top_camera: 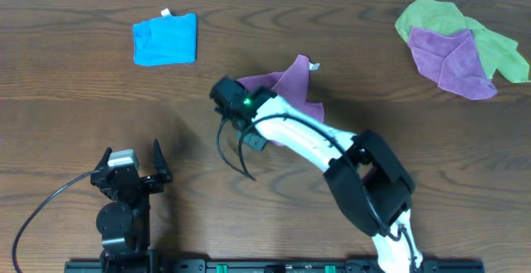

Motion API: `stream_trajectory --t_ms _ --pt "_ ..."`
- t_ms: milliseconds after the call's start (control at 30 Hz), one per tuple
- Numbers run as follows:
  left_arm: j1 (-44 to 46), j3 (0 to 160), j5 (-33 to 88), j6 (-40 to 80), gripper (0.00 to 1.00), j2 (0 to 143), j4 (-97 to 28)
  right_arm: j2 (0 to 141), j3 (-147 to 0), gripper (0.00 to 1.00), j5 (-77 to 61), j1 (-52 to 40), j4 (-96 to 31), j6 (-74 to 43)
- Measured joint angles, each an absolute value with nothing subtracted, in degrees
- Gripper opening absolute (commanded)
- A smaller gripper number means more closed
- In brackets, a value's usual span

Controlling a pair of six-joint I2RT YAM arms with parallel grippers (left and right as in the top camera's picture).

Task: Fold the cloth
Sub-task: 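Swing the held purple cloth up and lay it flat at center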

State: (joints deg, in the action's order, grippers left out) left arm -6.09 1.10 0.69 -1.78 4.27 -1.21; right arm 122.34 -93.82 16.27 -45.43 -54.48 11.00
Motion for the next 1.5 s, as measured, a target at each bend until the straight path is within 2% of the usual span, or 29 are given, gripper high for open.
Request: stream_trajectory --t_ms 433,1167,1500 --pt "-6.09 1.10 0.69 -1.78 0.95 4.27 -1.21 118.32 -107.98 0.01 22.11 -35.88 -62.54 10.57" --pt "-6.09 1.10 0.69 -1.78 0.95 4.27 -1.21 105.67 -111.61 0.01 28.91 -32.67 -63.83 10.83" --pt "-6.09 1.10 0.69 -1.78 0.95 4.27 -1.21 105.69 -112.46 0.01 20.86 -34.33 -61.87 10.79"
